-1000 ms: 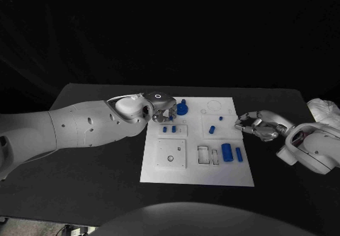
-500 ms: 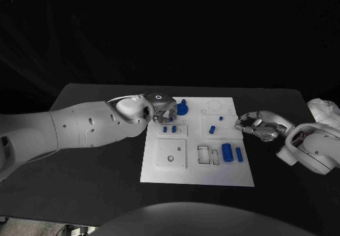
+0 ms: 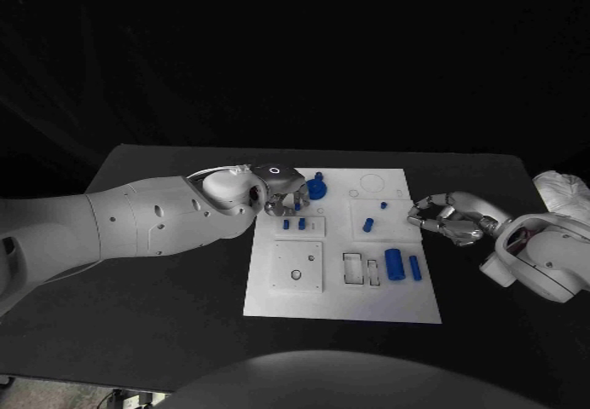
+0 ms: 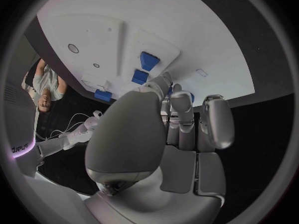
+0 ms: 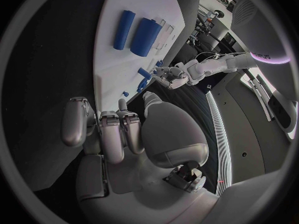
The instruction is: Assemble the parts on the task board
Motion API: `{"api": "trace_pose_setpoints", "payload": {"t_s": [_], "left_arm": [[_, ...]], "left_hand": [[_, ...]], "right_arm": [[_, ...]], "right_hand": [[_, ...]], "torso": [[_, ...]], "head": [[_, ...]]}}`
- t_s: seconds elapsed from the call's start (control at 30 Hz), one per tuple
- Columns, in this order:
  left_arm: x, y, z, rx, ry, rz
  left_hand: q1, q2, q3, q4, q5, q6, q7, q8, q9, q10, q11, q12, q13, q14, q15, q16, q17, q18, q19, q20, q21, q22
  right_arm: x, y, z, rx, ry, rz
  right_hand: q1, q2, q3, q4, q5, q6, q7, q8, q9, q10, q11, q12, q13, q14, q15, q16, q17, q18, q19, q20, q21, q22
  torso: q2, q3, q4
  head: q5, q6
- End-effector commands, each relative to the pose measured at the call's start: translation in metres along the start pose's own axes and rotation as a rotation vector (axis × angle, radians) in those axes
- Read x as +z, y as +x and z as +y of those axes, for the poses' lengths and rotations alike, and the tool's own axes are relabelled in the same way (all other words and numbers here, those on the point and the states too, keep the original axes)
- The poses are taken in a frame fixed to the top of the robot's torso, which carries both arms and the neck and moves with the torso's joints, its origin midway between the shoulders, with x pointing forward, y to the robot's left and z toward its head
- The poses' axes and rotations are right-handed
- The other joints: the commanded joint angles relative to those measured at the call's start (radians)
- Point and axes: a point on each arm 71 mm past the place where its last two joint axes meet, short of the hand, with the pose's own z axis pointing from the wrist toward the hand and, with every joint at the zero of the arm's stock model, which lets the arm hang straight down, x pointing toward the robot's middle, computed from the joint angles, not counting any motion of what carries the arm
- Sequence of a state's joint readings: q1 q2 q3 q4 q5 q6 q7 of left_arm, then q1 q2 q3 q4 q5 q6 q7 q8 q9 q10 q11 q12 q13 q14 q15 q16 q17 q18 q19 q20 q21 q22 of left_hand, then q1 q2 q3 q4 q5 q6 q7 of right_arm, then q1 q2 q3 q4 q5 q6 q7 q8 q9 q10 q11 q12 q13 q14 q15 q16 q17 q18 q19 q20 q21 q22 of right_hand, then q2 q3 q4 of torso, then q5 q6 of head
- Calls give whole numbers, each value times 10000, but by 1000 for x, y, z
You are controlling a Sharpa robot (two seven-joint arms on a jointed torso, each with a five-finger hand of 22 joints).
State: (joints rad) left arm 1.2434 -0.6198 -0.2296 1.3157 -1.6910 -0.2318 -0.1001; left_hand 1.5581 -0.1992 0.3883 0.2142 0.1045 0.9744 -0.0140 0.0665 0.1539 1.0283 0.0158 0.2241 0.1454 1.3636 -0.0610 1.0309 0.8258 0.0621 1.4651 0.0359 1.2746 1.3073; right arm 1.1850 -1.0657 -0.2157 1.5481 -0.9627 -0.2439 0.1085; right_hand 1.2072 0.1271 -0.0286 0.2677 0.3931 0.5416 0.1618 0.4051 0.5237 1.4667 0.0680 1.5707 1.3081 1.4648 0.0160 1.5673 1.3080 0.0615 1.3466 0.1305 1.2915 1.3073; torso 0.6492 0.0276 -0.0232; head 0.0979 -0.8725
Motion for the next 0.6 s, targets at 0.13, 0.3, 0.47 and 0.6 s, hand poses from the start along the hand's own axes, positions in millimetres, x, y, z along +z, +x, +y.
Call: {"api": "trace_pose_setpoints", "payload": {"t_s": [0.13,0.3,0.47,0.6], "left_arm": [[-2,-1,3,258,-166,-138],[-8,-6,6,303,-79,-952],[-18,-12,12,330,-130,-1707],[-29,-22,19,234,-151,-2499]], "left_hand": [[-67,-179,-147,235,-145,-895,-303,-33,-210,-297,83,-113,-29,-66,23,66,-37,-22,78,109,-26,1835],[-75,-208,-319,382,-170,-1227,-466,-17,-291,-313,104,-62,13,27,40,264,119,-42,126,122,81,1867],[-109,-266,-574,609,-280,-1471,-648,-2,-354,-265,124,32,85,90,45,378,162,-55,167,136,154,1887],[-213,-268,-701,742,-331,-1419,-644,65,-346,-258,109,85,139,138,39,455,211,-64,191,137,201,1899]], "right_arm": [[-1,1,0,-10,-86,61],[-2,-1,0,-25,-151,-101],[-3,-3,0,-50,-246,-356],[-4,-8,4,-100,-420,-690]], "right_hand": [[95,-9,40,34,60,-21,-31,-1,-12,1041,48,1,2627,1060,29,34,2628,159,-89,-3,-41,1600],[116,-30,37,22,60,-27,-32,-3,-16,1041,47,1,2627,1060,27,34,2628,164,-104,-4,-62,1593],[166,-72,30,-3,64,-4,-33,10,-17,1041,46,1,2627,1060,24,34,2628,170,-116,-6,-87,1585],[389,-161,52,-114,65,93,-51,59,-20,1041,31,1,2627,1060,10,34,2628,165,-80,-18,-78,1594]], "torso": [[6,-2,-5],[-6,-15,4],[-12,-22,12],[-23,-38,25]], "head": [[-22,-1],[-34,-1],[-26,-1],[-72,-1]]}}
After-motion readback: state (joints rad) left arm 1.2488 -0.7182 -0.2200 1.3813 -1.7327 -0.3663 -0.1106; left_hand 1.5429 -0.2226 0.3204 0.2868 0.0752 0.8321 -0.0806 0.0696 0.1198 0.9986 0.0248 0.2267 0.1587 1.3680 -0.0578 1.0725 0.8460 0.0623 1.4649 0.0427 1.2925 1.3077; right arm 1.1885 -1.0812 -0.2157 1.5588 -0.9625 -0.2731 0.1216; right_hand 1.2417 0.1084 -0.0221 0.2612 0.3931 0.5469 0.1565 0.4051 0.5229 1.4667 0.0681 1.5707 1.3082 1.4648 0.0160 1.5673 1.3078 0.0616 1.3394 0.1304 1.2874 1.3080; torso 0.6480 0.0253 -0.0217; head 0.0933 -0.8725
